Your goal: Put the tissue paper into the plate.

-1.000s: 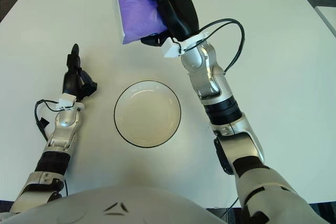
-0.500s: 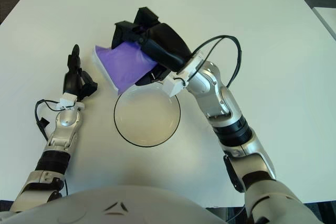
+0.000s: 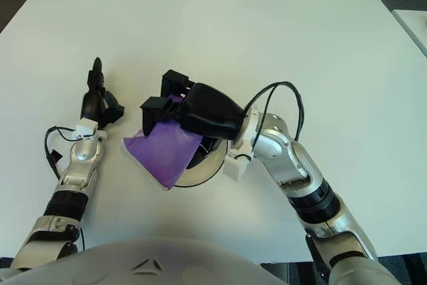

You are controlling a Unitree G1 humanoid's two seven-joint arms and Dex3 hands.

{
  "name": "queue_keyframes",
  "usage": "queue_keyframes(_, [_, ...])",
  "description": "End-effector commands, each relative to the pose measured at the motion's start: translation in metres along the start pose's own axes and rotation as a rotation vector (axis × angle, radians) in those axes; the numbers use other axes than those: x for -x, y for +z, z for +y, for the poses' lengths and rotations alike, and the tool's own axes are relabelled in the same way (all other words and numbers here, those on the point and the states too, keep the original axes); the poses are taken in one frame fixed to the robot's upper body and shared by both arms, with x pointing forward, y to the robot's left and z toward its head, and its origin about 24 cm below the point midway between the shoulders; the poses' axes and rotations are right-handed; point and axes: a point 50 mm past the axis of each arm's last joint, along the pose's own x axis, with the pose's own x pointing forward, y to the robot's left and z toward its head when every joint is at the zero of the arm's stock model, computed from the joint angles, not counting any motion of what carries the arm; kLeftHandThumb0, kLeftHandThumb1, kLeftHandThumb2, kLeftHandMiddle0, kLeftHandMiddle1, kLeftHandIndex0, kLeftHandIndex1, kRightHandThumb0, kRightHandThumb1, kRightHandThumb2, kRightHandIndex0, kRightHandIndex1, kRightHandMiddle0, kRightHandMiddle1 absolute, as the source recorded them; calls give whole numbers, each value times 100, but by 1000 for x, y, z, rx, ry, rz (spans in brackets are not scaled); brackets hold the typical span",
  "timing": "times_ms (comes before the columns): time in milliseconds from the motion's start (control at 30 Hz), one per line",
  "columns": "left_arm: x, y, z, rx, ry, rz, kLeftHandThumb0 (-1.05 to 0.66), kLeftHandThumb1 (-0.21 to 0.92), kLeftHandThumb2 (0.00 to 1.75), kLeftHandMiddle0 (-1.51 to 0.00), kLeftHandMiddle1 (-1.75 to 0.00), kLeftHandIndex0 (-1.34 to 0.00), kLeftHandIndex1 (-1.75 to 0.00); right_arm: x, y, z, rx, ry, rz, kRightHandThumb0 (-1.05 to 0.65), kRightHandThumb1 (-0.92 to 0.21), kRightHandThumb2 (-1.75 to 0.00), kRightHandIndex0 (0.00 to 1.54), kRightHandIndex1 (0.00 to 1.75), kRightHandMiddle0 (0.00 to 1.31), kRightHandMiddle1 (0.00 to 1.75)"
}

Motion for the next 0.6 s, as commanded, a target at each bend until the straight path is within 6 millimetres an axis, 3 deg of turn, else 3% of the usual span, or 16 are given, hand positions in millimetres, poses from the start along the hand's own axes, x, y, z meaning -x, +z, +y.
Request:
queue_keyframes(0, [48, -45, -13, 5, -37, 241, -90, 92, 117, 0, 0, -1, -3, 2, 5, -8, 41, 14, -50, -21, -49, -109, 123, 175, 92, 175])
queue_keyframes(267, [49, -35, -15, 12, -29, 227, -89, 92, 119, 0, 0, 0, -11, -5, 1, -12, 89, 48, -27, -29, -59, -99, 123, 175, 91, 175])
queue_keyframes(567, [50, -39, -14, 18, -13, 239, -90, 92, 119, 0, 0, 0, -16, -2, 0, -18, 104, 74, 6, -37, -73, -86, 123, 175, 90, 175])
